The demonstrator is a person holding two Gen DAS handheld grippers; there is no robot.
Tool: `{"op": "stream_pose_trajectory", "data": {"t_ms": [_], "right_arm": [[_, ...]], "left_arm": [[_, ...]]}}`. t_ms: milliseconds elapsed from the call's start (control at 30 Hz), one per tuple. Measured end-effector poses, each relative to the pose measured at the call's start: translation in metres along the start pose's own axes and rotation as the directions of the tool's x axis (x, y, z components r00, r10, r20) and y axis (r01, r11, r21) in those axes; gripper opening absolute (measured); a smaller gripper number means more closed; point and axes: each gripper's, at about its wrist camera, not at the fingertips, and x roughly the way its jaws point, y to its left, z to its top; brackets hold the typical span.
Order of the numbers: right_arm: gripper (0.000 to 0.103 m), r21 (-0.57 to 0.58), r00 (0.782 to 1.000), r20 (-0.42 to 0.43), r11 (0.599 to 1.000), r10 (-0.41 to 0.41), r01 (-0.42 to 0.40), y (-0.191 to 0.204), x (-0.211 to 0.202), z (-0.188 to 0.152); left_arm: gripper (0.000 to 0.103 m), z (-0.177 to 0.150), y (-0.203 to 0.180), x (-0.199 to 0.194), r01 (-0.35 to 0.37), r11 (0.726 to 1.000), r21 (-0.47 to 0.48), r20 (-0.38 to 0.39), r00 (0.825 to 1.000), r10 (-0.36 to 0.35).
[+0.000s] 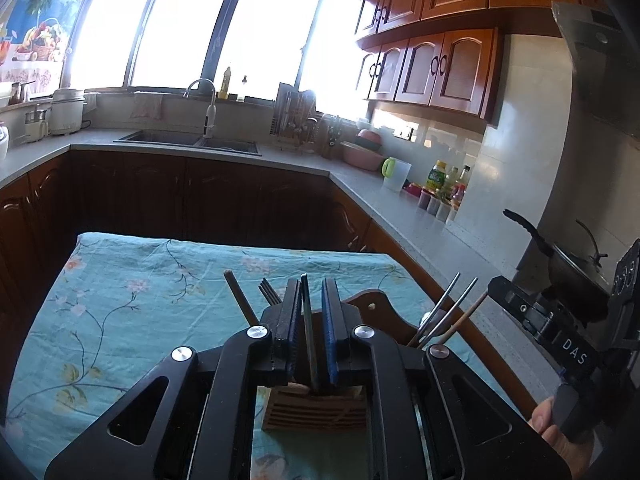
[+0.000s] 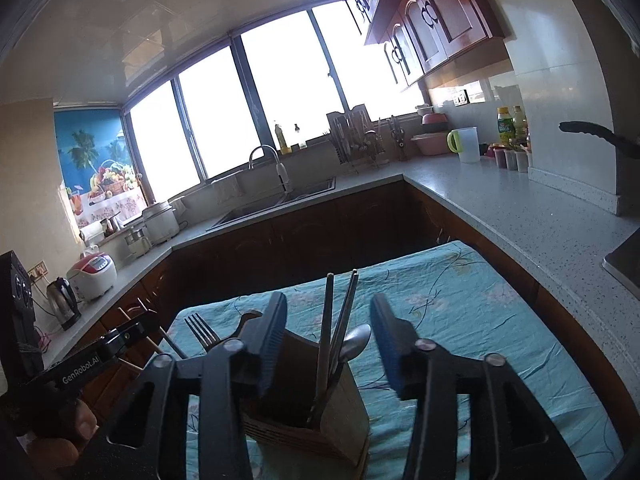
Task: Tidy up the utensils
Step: 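Open both tools and pull them back from the holder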
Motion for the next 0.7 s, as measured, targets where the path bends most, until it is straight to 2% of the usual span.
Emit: {"op": "stream_pose_trajectory", "data": {"t_ms": [67, 133, 233, 267, 333, 467, 700], "right_arm": [[0.064, 0.013, 1.0, 0.019, 1.0, -0.007, 0.007, -0.002, -0.007, 0.005], [0.084, 0.027, 0.999, 0.045, 1.0, -0.004, 0.003, -0.004, -0.016, 0.008], [0.095, 0.03, 0.996, 0.085, 1.0, -0.002, -0.001, -0.005, -0.031, 0.01], [0.098, 0.029, 0.996, 0.095, 1.0, -0.002, -0.001, -0.005, -0.037, 0.01], [0.102, 0.026, 0.995, 0.104, 1.0, 0.002, -0.004, -0.005, -0.047, 0.006], [0.102, 0.036, 0.997, 0.078, 0.999, 0.006, -0.009, -0.009, -0.062, -0.009], [0.102, 0.057, 1.0, -0.01, 0.998, -0.013, 0.013, -0.02, -0.083, -0.052]], "left_arm": [[0.036, 0.003, -0.001, -0.009, -0.006, 1.0, -0.008, 0.021, 1.0, 0.006], [0.044, 0.005, 0.0, -0.02, -0.004, 1.0, -0.02, 0.045, 0.999, 0.005], [0.061, 0.005, 0.004, -0.037, -0.009, 0.999, -0.038, 0.068, 0.998, 0.012], [0.068, 0.004, 0.006, -0.044, -0.019, 0.999, -0.046, 0.074, 0.997, 0.022], [0.077, -0.001, 0.012, -0.057, -0.039, 0.997, -0.066, 0.085, 0.995, 0.045], [0.083, -0.026, 0.029, -0.078, -0.09, 0.991, -0.102, 0.063, 0.993, 0.097], [0.084, -0.088, 0.056, -0.091, -0.156, 0.979, -0.133, -0.098, 0.985, 0.144]]}}
